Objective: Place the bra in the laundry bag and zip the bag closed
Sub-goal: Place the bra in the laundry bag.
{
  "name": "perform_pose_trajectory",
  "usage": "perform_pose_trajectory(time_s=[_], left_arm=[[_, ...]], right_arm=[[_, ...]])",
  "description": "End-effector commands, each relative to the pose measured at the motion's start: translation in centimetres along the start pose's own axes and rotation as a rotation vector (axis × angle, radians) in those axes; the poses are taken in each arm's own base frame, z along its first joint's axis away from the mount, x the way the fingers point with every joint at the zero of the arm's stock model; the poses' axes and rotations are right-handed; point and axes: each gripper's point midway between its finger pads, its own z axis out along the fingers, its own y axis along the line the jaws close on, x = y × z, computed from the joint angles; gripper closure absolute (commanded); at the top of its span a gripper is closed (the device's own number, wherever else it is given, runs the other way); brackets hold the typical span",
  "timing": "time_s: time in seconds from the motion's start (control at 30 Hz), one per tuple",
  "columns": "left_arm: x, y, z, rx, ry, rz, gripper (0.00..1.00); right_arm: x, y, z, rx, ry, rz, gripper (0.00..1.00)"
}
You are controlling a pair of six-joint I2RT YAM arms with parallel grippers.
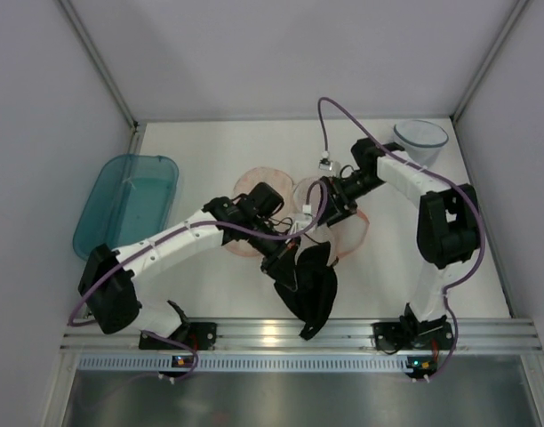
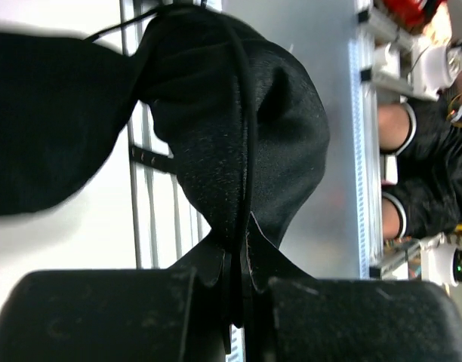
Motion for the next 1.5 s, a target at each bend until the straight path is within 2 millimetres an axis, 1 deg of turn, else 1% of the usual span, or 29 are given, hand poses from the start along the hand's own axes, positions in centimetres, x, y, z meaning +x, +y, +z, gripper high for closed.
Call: perform_pose_trajectory(time_s=[0.0,0.03,0.07,0.13,0.2,0.23,0.27,0.33,0.37,0.43,0.47,0.5,0.6,0.63,0.7,0.73,0.77,0.83,0.9,0.93,0.97,1.03,1.07,1.17,1.27,1.33,1.47], left_arm=[[3.4,0.5,0.0,-0.031,0.068,0.040,1.00],[3.9,0.7,0.2,-0.037,0.079,0.034,1.00],[4.8,0.8,0.4,-0.037,0.097,0.022,1.00],[5.4,1.0,0.5,-0.043,0.108,0.019,1.00],[6.1,1.0,0.5,-0.041,0.115,0.020,1.00],[6.3,0.9,0.5,-0.036,0.115,0.026,1.00],[6.8,0.9,0.6,-0.035,0.123,0.021,1.00],[7.0,1.0,0.4,-0.051,0.123,0.041,1.00],[7.2,1.0,0.3,-0.058,0.125,0.058,1.00],[7.5,1.3,0.3,-0.069,0.134,0.064,1.00],[7.7,1.5,0.4,-0.078,0.141,0.063,1.00],[7.8,1.6,0.4,-0.080,0.143,0.064,1.00],[7.8,1.9,0.5,-0.094,0.158,0.069,1.00],[7.5,1.9,0.5,-0.098,0.156,0.070,1.00],[7.1,2.1,0.5,-0.107,0.158,0.062,1.00],[6.8,2.1,0.5,-0.112,0.158,0.059,1.00],[6.0,1.9,0.4,-0.111,0.147,0.073,1.00],[5.2,1.6,0.2,-0.111,0.138,0.085,1.00],[5.1,1.4,0.2,-0.115,0.145,0.095,1.00],[5.3,1.3,0.2,-0.117,0.154,0.094,1.00],[5.6,1.1,0.4,-0.120,0.174,0.115,1.00],[6.2,1.1,0.7,-0.145,0.209,0.142,1.00],[6.7,1.1,0.9,-0.159,0.243,0.160,1.00],[8.0,0.9,1.4,-0.109,0.308,0.150,1.00],[8.1,0.6,1.5,-0.082,0.309,0.176,1.00],[7.8,0.8,1.5,-0.100,0.311,0.201,1.00],[7.6,1.6,1.9,-0.121,0.337,0.192,1.00]], right_arm=[[-0.9,0.8,1.1,0.076,0.022,-0.126,0.01],[-0.6,0.8,1.5,0.090,0.033,-0.127,0.00],[-0.6,1.0,2.4,0.123,0.044,-0.172,0.03],[-0.2,0.7,3.3,0.172,0.056,-0.194,0.05],[-0.1,0.7,4.1,0.225,0.070,-0.251,0.10],[0.2,1.0,4.3,0.226,0.077,-0.263,0.13],[0.5,1.6,4.7,0.212,0.090,-0.273,0.19],[1.3,2.4,5.0,0.193,0.109,-0.268,0.25],[1.8,2.9,5.6,0.181,0.128,-0.270,0.27],[2.1,3.4,6.0,0.180,0.128,-0.284,0.27],[2.3,3.6,6.6,0.194,0.136,-0.298,0.26],[1.6,3.6,7.0,0.205,0.111,-0.318,0.24],[0.8,3.6,8.2,0.236,0.087,-0.362,0.23],[-0.1,3.5,8.8,0.234,0.063,-0.380,0.23],[-0.6,3.6,9.4,0.210,0.059,-0.370,0.23],[-1.3,3.6,9.9,0.198,0.054,-0.374,0.24],[-1.6,3.8,10.0,0.183,0.048,-0.373,0.24],[-2.4,3.6,10.6,0.179,0.039,-0.370,0.25],[-2.7,3.3,11.0,0.178,0.044,-0.372,0.26],[-3.2,3.3,11.0,0.184,0.040,-0.383,0.27],[-3.1,2.5,11.3,0.196,0.057,-0.374,0.27],[-3.3,2.2,11.4,0.203,0.066,-0.389,0.29],[-3.1,1.8,11.7,0.213,0.079,-0.389,0.29],[-2.5,1.4,12.1,0.227,0.105,-0.402,0.28],[-1.5,0.8,12.9,0.254,0.125,-0.419,0.27],[-1.0,0.7,13.2,0.263,0.134,-0.427,0.27],[-0.5,1.3,14.1,0.276,0.148,-0.488,0.26]])
